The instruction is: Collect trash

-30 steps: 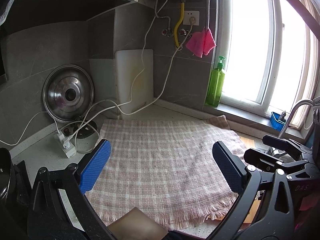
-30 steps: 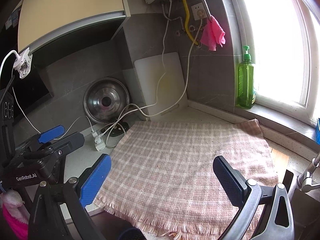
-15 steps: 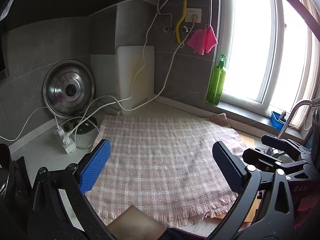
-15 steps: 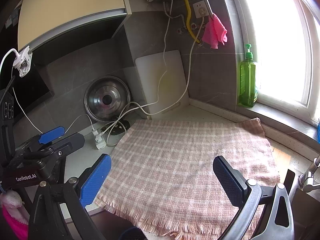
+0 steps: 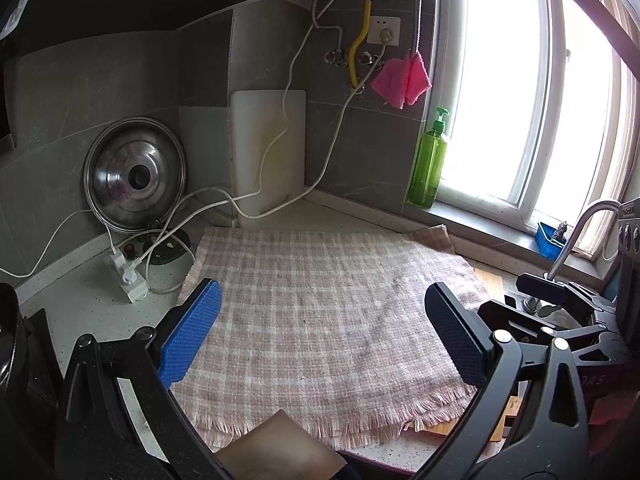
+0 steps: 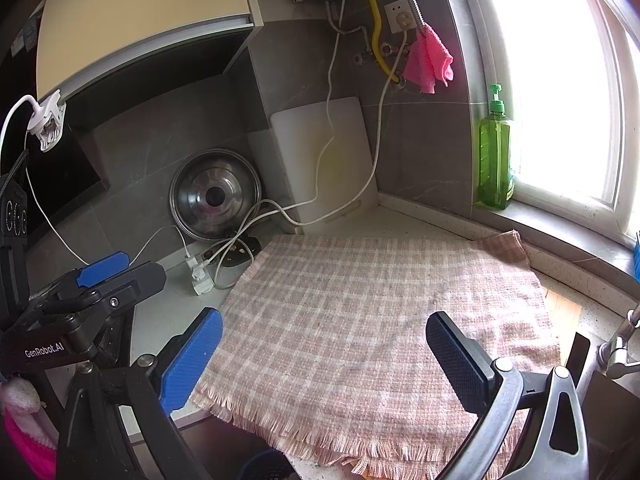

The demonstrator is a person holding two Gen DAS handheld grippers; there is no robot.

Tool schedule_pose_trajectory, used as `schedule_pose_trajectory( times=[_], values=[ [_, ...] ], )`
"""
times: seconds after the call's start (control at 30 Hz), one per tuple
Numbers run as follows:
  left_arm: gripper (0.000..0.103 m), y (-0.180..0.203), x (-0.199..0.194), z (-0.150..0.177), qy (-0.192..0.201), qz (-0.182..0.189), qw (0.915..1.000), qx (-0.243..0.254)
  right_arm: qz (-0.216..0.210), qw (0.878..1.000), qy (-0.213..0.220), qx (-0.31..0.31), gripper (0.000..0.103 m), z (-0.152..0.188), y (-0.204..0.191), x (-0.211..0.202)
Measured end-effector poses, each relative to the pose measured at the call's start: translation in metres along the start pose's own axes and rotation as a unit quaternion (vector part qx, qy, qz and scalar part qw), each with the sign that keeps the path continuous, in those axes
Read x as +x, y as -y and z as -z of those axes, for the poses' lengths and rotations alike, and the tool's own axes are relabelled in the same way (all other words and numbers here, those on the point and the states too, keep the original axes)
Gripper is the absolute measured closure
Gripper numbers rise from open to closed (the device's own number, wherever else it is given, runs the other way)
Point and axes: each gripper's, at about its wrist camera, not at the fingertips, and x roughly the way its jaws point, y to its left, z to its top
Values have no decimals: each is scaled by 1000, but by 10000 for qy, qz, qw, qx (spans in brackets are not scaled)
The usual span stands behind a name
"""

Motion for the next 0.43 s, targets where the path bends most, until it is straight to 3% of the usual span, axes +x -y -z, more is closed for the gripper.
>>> schedule_pose_trajectory(
  times=[0.43],
  values=[
    [0, 1, 1, -1, 30, -174, 9998, 89, -68, 9999, -116, 11, 0, 0, 4, 7]
  ],
)
